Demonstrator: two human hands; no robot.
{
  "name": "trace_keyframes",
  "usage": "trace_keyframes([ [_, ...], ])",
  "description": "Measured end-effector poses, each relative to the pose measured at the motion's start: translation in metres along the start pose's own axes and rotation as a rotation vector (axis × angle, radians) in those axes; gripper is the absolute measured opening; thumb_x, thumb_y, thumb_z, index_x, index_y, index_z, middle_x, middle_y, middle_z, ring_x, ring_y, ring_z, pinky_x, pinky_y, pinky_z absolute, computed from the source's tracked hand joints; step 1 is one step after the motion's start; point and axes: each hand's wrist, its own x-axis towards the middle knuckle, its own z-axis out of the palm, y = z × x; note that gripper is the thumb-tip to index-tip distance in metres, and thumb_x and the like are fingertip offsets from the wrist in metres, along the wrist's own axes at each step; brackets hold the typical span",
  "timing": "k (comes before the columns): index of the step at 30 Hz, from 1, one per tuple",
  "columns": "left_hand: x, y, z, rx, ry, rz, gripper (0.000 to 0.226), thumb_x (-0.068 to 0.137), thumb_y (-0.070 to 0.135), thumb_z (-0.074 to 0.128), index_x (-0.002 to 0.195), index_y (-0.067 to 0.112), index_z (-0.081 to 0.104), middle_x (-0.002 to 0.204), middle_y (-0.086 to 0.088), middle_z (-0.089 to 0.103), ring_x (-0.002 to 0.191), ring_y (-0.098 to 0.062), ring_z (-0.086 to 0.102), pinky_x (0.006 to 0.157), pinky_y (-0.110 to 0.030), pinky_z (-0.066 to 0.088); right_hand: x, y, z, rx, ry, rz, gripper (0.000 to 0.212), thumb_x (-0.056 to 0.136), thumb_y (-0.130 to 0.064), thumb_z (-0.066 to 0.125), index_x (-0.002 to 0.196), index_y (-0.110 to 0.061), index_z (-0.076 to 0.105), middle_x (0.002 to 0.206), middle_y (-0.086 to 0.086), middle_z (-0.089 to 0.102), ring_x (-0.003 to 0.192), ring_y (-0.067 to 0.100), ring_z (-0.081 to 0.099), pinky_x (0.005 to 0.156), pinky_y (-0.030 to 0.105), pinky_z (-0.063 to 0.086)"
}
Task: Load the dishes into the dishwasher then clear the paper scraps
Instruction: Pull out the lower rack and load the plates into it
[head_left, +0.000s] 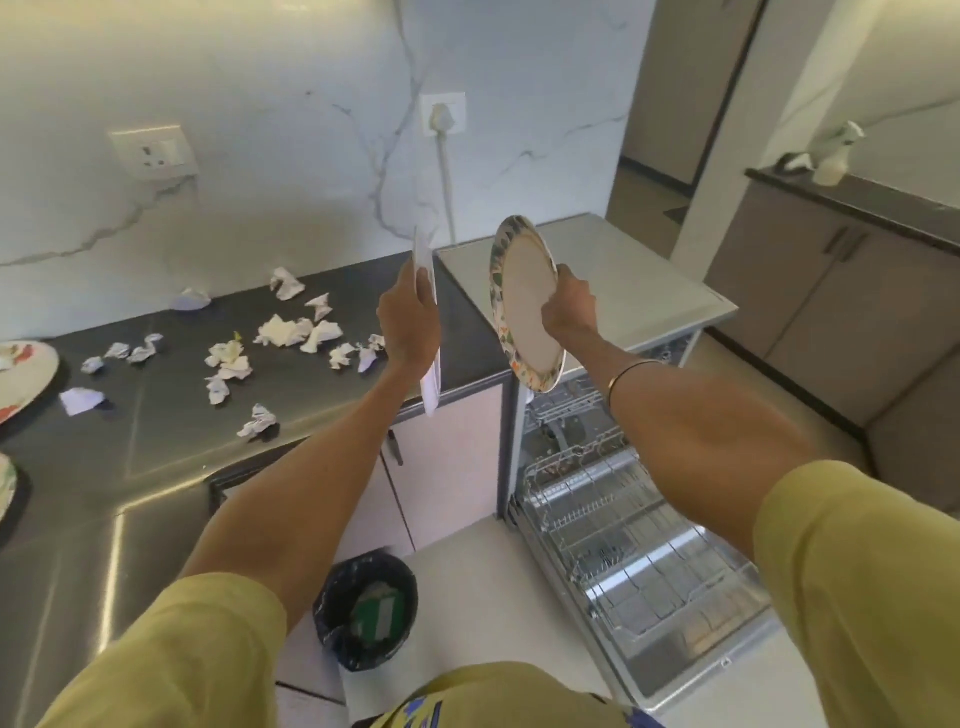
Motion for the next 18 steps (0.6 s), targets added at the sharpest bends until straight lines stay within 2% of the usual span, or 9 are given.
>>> trace_keyframes([
  [3, -0.010, 0.014, 0.012, -0.053, -0.078, 0.036, 0.035, 0.104, 0.029, 0.033, 0.103, 0.006, 0.060, 0.071, -0.004, 0.061, 0.063, -0.024, 0.060, 0.067, -0.039, 0.053, -0.015, 0.020, -0.016, -0.034, 0.050, 0.051, 0.041, 0.091, 0.006, 0.044, 0.129, -0.006, 0.049, 0.112, 0.020, 0.063, 0.100, 0.041, 0.062, 0.080, 0.043, 0.053],
  [6, -0.027, 0.029, 0.019, -0.095, -0.134, 0.084, 0.035, 0.105, 0.025, 0.034, 0.099, 0.001, 0.059, 0.064, -0.001, 0.054, 0.059, -0.023, 0.055, 0.066, -0.042, 0.051, -0.036, 0.039, -0.028, -0.036, 0.094, 0.115, 0.044, 0.089, 0.007, 0.045, 0.131, -0.007, 0.048, 0.111, 0.020, 0.063, 0.100, 0.040, 0.062, 0.083, 0.048, 0.056],
  [9, -0.047, 0.038, 0.024, -0.139, -0.181, 0.113, 0.039, 0.105, 0.027, 0.034, 0.108, 0.000, 0.061, 0.070, -0.004, 0.060, 0.066, -0.022, 0.061, 0.069, -0.039, 0.049, -0.063, 0.058, -0.037, -0.058, 0.114, 0.172, 0.045, 0.088, 0.007, 0.046, 0.131, -0.007, 0.047, 0.112, 0.021, 0.063, 0.100, 0.042, 0.062, 0.081, 0.052, 0.057],
  [12, -0.070, 0.048, 0.028, -0.175, -0.230, 0.147, 0.033, 0.104, 0.024, 0.035, 0.094, 0.003, 0.059, 0.065, -0.005, 0.055, 0.060, -0.027, 0.056, 0.059, -0.035, 0.039, -0.094, 0.073, -0.049, -0.084, 0.144, 0.222, 0.048, 0.087, 0.010, 0.043, 0.131, -0.007, 0.047, 0.113, 0.022, 0.062, 0.102, 0.041, 0.062, 0.081, 0.048, 0.056],
  [15, -0.098, 0.061, 0.028, -0.190, -0.270, 0.185, 0.031, 0.104, 0.018, 0.038, 0.094, -0.001, 0.060, 0.062, 0.001, 0.047, 0.055, -0.019, 0.043, 0.060, -0.027, 0.027, -0.126, 0.089, -0.059, -0.087, 0.180, 0.310, 0.051, 0.088, 0.011, 0.041, 0.134, -0.008, 0.047, 0.116, 0.020, 0.062, 0.107, 0.039, 0.061, 0.085, 0.044, 0.055],
  [17, -0.117, 0.065, 0.031, -0.209, -0.315, 0.204, 0.032, 0.105, 0.018, 0.038, 0.095, -0.003, 0.060, 0.064, 0.001, 0.048, 0.056, -0.020, 0.046, 0.059, -0.024, 0.026, -0.148, 0.101, -0.065, -0.064, 0.203, 0.375, 0.053, 0.088, 0.011, 0.041, 0.137, -0.009, 0.046, 0.118, 0.019, 0.061, 0.110, 0.038, 0.059, 0.087, 0.044, 0.055],
  [18, -0.127, 0.066, 0.033, -0.216, -0.341, 0.214, 0.033, 0.105, 0.019, 0.038, 0.096, -0.002, 0.061, 0.066, -0.001, 0.052, 0.059, -0.022, 0.052, 0.059, -0.025, 0.030, -0.159, 0.107, -0.070, -0.063, 0.214, 0.400, 0.051, 0.089, 0.010, 0.041, 0.136, -0.009, 0.045, 0.118, 0.019, 0.060, 0.110, 0.038, 0.058, 0.083, 0.040, 0.053],
])
